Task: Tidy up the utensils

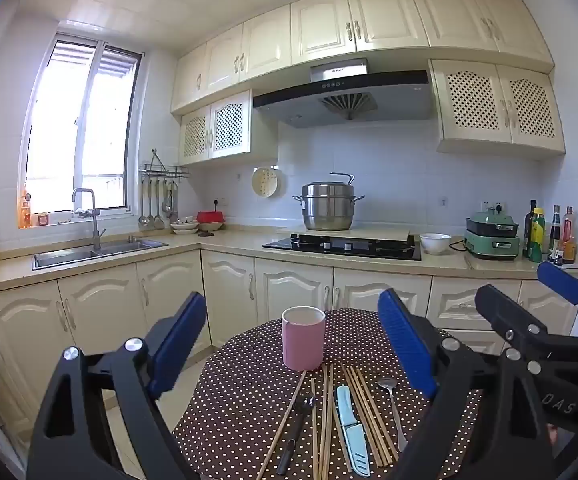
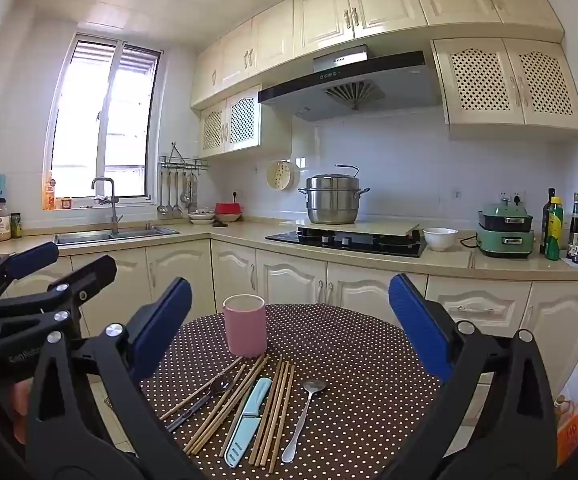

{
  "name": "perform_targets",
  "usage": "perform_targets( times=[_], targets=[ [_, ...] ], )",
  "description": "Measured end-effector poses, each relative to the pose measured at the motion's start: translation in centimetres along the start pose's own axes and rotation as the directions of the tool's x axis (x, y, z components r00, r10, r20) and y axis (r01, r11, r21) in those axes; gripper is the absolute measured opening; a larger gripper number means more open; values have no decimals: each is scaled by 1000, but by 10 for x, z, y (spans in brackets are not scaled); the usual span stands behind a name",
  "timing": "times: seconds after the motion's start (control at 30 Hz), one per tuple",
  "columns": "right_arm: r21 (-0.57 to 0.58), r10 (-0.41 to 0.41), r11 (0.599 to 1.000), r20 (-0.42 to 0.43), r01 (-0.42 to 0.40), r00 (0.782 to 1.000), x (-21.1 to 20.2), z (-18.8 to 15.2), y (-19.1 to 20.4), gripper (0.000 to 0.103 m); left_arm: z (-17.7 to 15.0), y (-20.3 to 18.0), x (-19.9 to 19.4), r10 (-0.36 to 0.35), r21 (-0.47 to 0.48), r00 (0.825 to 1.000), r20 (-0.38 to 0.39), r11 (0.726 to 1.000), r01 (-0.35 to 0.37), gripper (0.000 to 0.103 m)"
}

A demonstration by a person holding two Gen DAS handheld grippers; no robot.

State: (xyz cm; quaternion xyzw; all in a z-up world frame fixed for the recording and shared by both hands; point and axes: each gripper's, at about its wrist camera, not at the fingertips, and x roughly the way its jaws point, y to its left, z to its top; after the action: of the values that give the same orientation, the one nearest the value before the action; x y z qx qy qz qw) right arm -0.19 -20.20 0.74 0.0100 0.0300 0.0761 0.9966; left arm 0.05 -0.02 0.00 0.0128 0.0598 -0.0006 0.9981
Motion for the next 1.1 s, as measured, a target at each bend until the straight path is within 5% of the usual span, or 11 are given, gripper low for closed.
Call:
perform_targets(
  times=[1.1],
  targets=[
    [-12, 23, 1000, -7, -23, 1000, 5, -8, 15, 97, -7, 14, -1, 9, -20, 1000, -1, 1000, -9, 86]
  ],
)
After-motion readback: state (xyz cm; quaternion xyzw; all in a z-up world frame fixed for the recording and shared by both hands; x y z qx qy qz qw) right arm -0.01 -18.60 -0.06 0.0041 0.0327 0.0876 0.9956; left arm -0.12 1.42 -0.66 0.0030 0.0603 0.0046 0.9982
